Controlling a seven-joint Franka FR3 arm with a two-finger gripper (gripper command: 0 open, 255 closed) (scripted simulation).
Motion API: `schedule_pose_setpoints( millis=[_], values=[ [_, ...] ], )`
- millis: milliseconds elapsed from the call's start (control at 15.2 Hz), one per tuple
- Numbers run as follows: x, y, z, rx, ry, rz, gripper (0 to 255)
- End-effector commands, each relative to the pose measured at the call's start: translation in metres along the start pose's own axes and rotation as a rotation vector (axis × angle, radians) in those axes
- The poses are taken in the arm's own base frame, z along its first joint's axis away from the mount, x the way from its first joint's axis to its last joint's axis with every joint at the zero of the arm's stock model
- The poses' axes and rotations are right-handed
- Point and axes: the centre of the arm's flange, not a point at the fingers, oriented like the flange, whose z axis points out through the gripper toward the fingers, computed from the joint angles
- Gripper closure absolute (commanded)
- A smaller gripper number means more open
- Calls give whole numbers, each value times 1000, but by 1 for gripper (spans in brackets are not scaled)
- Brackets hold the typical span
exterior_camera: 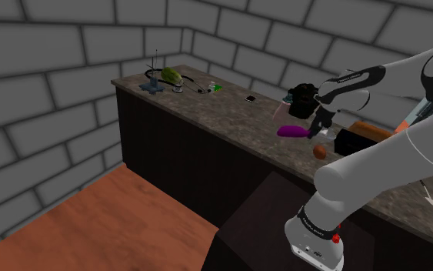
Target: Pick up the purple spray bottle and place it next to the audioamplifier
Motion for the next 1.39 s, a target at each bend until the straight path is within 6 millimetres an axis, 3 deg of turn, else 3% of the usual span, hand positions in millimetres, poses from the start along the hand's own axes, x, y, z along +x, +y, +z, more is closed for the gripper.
schedule_pose_setpoints(
  millis=[0, 66, 1320],
  values=[
    [-1, 1, -11, 0, 0, 0, 255],
    [-1, 1, -13, 0, 0, 0, 255],
    [-250, 15, -30, 0, 0, 0, 255]
  ],
)
